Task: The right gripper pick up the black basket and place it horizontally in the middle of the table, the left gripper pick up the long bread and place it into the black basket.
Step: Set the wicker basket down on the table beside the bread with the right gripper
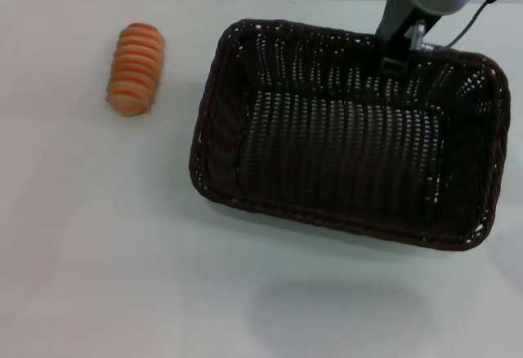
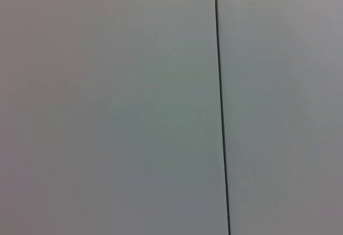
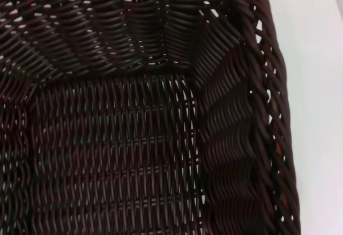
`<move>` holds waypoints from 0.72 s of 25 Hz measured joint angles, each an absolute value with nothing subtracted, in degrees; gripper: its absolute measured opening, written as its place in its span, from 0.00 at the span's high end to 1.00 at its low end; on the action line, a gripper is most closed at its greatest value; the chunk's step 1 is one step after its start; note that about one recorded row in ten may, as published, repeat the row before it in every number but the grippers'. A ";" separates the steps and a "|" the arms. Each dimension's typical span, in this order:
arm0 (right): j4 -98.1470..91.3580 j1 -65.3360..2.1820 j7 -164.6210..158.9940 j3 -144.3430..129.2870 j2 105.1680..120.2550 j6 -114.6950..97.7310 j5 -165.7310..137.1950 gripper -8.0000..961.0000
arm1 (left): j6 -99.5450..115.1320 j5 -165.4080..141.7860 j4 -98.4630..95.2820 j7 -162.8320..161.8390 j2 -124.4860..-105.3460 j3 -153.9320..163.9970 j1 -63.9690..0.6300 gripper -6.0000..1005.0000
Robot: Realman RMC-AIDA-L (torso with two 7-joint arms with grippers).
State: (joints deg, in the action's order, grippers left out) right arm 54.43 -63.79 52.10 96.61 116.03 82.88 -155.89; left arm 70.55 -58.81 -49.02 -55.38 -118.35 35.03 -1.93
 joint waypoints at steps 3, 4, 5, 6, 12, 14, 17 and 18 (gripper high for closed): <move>54.18 -63.51 52.90 96.29 116.09 83.00 -154.19 0.86 | 69.92 -58.57 -48.58 -54.59 -118.37 34.49 -2.73 0.17; 54.11 -63.46 53.22 96.23 116.10 83.02 -153.79 0.86 | 69.52 -58.56 -48.55 -54.25 -118.37 34.37 -2.90 0.17; 54.05 -63.45 53.48 96.09 116.11 83.04 -153.50 0.86 | 69.29 -58.56 -48.53 -54.09 -118.37 34.27 -3.01 0.17; 54.00 -63.45 53.61 95.83 116.16 83.05 -153.32 0.86 | 69.10 -58.55 -48.49 -53.92 -118.35 34.16 -3.14 0.17; 54.95 -63.78 53.10 94.88 116.53 82.78 -153.39 0.86 | 68.78 -58.45 -48.27 -53.49 -118.29 33.61 -4.05 0.17; 56.44 -63.82 52.46 94.88 116.84 82.51 -153.56 0.86 | 68.73 -58.45 -47.98 -53.29 -118.23 33.60 -4.23 0.17; 58.91 -63.93 51.77 94.55 117.61 82.33 -155.12 0.86 | 68.64 -58.45 -47.68 -52.95 -118.18 33.58 -4.42 0.17; 59.44 -63.98 51.58 94.33 117.82 82.24 -155.70 0.86 | 68.61 -58.45 -47.65 -52.86 -118.18 33.58 -4.47 0.17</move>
State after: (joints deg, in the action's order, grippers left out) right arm 59.44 -63.98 51.58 94.33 117.82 82.24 -155.70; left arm 68.61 -58.45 -47.65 -52.86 -118.18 33.58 -4.47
